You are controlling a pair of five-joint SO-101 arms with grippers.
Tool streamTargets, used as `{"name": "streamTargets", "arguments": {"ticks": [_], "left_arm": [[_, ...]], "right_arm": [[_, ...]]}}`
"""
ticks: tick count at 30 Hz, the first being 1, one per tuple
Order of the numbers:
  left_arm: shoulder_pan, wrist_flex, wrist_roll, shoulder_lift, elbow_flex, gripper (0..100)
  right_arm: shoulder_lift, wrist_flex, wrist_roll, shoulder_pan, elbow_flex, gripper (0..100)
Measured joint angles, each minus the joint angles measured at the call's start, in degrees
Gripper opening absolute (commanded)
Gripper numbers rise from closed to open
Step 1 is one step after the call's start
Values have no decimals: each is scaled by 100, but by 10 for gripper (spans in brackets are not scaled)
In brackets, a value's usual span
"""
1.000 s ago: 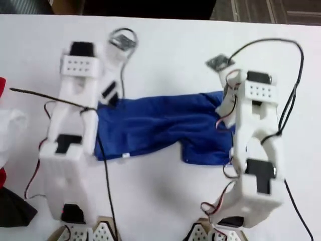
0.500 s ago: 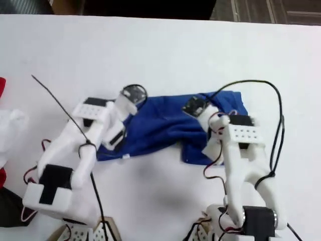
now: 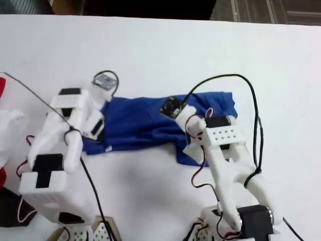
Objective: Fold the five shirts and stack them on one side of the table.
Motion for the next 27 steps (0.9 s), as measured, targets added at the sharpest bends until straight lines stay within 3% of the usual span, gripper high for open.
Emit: {"name": "streamTargets", "arguments": {"ticks": [7, 12, 18, 27], "left_arm": [[290, 352, 0, -211, 0, 168], [352, 695, 0, -897, 0, 168], [352, 668, 0, -1064, 0, 169], [334, -44, 0, -589, 0, 169]], "right_arm": [[0, 563, 413, 114, 18, 215], [0, 571, 747, 712, 18, 13], [-202, 774, 879, 1240, 18, 21], [-2075, 1653, 914, 1486, 70, 26]]}}
